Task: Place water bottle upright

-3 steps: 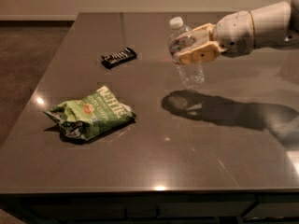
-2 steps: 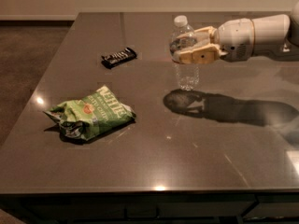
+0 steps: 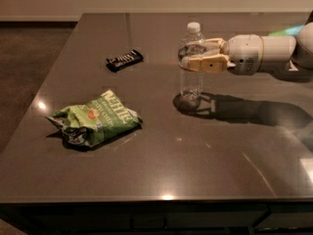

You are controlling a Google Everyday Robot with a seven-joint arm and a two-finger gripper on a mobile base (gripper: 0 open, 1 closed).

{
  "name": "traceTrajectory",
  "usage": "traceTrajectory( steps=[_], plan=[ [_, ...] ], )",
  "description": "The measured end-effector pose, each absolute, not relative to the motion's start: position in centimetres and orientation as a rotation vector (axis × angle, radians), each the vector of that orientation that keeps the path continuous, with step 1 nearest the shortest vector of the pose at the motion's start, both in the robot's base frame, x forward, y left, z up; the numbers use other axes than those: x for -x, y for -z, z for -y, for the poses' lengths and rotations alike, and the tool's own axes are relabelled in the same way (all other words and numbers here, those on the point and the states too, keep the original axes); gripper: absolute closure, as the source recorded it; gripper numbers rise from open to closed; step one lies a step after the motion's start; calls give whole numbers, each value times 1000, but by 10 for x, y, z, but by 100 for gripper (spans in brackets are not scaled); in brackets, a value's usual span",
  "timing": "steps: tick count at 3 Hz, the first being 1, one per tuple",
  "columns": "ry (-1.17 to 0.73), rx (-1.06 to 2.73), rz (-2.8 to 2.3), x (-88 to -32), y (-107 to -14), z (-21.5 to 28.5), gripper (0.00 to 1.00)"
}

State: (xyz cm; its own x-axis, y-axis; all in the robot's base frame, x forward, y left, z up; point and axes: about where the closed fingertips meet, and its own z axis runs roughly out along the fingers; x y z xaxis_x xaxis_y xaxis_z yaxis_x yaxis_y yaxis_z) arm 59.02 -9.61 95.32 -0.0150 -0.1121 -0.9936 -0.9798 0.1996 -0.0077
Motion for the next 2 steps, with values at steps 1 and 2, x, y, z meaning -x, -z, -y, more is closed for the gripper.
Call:
traceTrajectory(
  steps=[1, 2],
  plan=[
    [-1042, 1090, -1353, -592, -948, 98, 100],
    [-1066, 1062, -1313, -592, -946, 99, 84]
  ],
)
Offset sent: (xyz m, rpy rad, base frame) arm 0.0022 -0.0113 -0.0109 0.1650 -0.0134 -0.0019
